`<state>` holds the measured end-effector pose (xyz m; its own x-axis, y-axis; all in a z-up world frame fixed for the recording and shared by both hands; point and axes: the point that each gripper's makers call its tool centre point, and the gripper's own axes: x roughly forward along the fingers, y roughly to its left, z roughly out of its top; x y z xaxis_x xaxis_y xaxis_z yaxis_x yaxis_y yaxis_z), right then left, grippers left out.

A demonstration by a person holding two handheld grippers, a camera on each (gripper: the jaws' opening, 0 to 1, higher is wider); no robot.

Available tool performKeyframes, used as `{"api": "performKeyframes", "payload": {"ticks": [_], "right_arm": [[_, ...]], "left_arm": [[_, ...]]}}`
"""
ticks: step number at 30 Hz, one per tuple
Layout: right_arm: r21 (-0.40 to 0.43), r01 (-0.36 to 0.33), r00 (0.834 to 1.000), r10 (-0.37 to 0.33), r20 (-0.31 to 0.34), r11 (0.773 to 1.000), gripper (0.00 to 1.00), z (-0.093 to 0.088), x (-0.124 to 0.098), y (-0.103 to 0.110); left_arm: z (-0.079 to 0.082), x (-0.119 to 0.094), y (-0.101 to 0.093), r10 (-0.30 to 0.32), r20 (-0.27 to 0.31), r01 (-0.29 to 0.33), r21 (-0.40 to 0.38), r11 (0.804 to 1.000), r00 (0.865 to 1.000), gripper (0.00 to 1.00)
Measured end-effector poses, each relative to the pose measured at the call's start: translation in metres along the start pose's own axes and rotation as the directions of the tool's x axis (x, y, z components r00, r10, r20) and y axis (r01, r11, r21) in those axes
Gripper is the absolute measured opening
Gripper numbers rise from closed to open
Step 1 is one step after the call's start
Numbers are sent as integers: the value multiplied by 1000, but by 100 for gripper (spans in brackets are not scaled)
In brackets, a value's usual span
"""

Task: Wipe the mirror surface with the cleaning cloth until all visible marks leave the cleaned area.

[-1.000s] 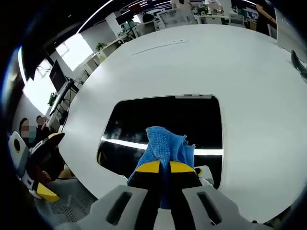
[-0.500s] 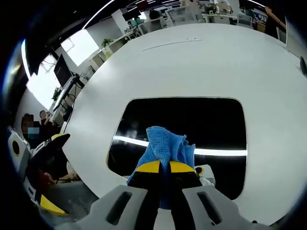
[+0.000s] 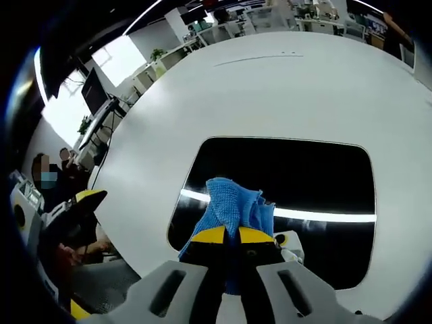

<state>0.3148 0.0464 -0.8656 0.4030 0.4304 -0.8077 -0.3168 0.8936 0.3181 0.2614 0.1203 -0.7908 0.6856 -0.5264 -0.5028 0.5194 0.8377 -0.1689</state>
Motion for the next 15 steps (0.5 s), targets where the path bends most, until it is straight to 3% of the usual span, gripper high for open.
{"api": "performKeyframes", "payload": {"ticks": [15], "right_arm": [[-14, -17, 1000, 17, 2, 1000, 0, 3, 6, 13]], "left_arm": [[0, -1, 0, 1, 1, -1, 5, 1000, 1000, 96]]}}
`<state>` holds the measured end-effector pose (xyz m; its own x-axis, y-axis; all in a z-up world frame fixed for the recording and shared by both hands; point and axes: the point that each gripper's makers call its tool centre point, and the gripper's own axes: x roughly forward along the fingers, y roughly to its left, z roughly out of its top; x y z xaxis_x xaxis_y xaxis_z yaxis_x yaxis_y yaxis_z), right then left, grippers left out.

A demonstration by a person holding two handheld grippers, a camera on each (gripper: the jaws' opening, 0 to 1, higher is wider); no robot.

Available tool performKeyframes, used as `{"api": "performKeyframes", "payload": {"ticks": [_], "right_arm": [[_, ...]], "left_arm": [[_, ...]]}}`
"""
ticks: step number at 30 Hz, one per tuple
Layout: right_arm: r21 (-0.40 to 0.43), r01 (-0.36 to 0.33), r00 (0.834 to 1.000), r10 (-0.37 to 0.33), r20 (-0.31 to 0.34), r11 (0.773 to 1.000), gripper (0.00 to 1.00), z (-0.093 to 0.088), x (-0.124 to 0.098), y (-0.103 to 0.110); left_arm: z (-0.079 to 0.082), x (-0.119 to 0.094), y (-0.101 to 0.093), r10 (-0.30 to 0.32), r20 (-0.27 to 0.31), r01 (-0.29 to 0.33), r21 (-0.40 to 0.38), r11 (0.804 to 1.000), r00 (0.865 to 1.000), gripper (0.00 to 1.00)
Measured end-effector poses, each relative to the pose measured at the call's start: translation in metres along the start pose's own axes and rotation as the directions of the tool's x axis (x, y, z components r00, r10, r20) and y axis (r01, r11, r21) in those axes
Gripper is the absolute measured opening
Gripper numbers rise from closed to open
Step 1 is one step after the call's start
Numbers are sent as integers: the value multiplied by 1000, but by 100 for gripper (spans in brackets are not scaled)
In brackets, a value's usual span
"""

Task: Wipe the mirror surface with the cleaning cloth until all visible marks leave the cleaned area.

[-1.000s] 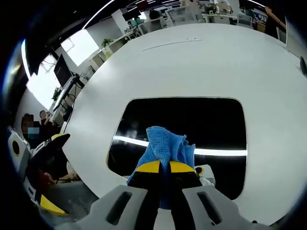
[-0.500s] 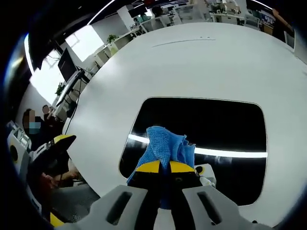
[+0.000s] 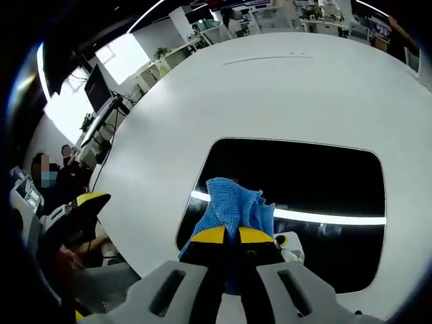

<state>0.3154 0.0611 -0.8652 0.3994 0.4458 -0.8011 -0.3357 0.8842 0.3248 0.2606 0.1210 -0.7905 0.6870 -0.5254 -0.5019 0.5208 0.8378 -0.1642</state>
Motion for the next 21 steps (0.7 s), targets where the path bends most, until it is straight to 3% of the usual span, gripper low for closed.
{"api": "performKeyframes", "payload": {"ticks": [4, 7, 12, 21], "right_arm": [[-1, -14, 1000, 14, -5, 1000, 0, 2, 5, 9], [-13, -20, 1000, 20, -6, 1000, 0, 4, 8, 14], [-23, -25, 1000, 25, -9, 999, 0, 5, 10, 18], [-34, -42, 999, 41, -21, 999, 0, 8, 16, 30]], "left_arm": [[-1, 0, 0, -3, -3, 3, 4, 1000, 1000, 96], [-9, 2, -2, -8, -45, 11, 56, 998, 999, 99], [-5, 2, 0, -9, -29, 10, 23, 1000, 1000, 99], [-3, 1, 2, 3, -15, -3, 29, 1000, 1000, 98]]}}
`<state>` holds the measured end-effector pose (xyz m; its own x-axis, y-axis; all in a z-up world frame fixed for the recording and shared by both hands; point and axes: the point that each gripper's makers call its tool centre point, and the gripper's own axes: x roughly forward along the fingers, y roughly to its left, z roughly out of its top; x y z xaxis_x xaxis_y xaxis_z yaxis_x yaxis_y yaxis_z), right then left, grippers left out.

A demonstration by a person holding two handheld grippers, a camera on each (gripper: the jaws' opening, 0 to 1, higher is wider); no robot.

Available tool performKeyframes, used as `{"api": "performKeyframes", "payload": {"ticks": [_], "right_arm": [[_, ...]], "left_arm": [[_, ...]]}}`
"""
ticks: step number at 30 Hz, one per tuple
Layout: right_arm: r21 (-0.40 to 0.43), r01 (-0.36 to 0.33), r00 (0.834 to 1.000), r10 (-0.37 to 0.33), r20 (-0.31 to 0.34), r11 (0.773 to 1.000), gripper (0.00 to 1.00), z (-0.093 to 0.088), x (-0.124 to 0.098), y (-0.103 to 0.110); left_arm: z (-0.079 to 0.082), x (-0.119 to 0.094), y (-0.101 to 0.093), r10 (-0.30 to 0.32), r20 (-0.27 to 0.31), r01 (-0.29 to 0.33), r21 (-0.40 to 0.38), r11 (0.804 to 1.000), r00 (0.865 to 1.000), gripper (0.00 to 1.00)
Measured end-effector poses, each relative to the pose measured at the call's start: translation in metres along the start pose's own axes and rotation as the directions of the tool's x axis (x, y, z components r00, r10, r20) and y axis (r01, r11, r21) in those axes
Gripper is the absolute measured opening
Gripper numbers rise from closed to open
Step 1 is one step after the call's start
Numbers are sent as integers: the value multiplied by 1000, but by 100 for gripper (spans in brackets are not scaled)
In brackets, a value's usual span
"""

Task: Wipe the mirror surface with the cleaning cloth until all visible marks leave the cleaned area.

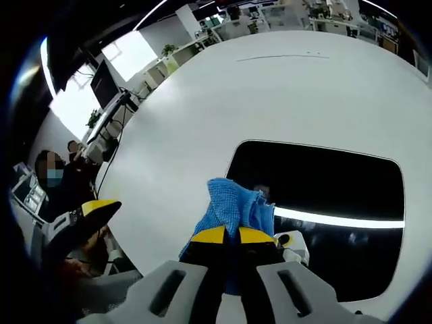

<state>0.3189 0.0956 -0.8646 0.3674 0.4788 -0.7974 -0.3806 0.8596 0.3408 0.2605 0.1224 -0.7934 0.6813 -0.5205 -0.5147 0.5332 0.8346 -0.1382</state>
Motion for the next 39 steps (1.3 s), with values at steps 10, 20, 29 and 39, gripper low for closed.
{"api": "performKeyframes", "payload": {"ticks": [10, 20, 29, 39], "right_arm": [[-4, -7, 1000, 7, -2, 1000, 0, 1, 1, -1], [-10, -11, 1000, 11, -8, 1000, 0, 2, 1, -2], [-25, 7, 1000, -7, 3, 1000, 0, 19, 7, -11], [2, -1, 1000, 1, -12, 1000, 0, 39, 15, -21]], "left_arm": [[1, 0, -1, -5, 4, 5, -17, 1000, 1000, 98], [2, -1, 0, 3, 12, -2, -26, 1000, 1000, 97], [2, 0, 1, 3, 11, -2, -43, 999, 1000, 97], [3, 0, 1, 3, 12, -2, -45, 999, 1000, 96]]}}
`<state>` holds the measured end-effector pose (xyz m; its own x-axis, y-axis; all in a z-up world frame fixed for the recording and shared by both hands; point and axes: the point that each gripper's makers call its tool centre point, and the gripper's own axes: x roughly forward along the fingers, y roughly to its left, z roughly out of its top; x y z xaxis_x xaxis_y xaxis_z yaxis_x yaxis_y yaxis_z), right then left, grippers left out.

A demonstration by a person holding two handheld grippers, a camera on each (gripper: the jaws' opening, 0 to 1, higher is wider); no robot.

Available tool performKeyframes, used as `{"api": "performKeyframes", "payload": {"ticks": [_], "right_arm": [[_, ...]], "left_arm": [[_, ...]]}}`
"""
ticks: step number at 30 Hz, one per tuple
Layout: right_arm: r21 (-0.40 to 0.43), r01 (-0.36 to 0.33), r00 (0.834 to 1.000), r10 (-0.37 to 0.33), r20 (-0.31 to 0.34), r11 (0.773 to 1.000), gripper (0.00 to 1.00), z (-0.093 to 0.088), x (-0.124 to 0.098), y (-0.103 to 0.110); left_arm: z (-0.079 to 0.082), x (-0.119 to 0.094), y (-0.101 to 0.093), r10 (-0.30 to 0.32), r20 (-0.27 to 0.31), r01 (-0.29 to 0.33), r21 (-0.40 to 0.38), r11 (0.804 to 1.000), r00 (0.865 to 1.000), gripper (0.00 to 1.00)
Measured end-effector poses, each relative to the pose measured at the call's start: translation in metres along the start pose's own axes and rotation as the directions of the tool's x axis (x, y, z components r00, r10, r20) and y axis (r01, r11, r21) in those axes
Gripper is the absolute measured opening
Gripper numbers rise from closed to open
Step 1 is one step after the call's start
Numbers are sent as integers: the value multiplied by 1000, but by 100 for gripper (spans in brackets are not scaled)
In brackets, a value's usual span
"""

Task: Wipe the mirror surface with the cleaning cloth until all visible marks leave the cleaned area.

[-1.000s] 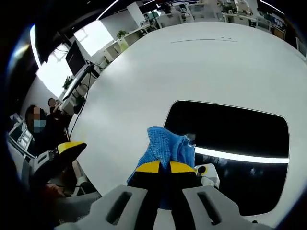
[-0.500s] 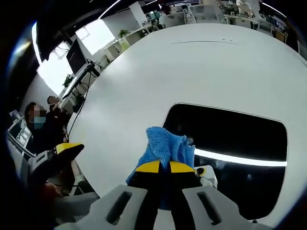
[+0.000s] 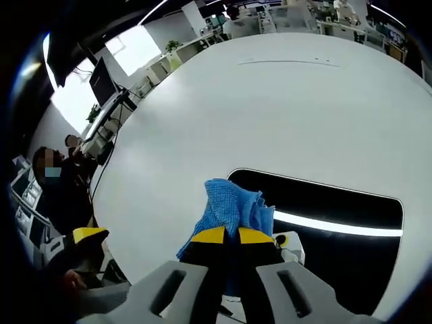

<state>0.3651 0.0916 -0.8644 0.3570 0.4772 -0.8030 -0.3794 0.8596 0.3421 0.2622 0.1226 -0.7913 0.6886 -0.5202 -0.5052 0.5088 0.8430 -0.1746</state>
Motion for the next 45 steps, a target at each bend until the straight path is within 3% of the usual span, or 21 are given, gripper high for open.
{"api": "performKeyframes", "payload": {"ticks": [32, 45], "right_arm": [[-115, 53, 998, -56, -21, 992, 0, 47, 29, -16], [-147, 58, 998, -62, -24, 987, 0, 46, 23, -16]], "left_arm": [[-3, 2, 0, -6, -12, 6, -6, 1000, 1000, 96], [-2, 2, 1, -6, -6, 6, -19, 1000, 1000, 96]]}}
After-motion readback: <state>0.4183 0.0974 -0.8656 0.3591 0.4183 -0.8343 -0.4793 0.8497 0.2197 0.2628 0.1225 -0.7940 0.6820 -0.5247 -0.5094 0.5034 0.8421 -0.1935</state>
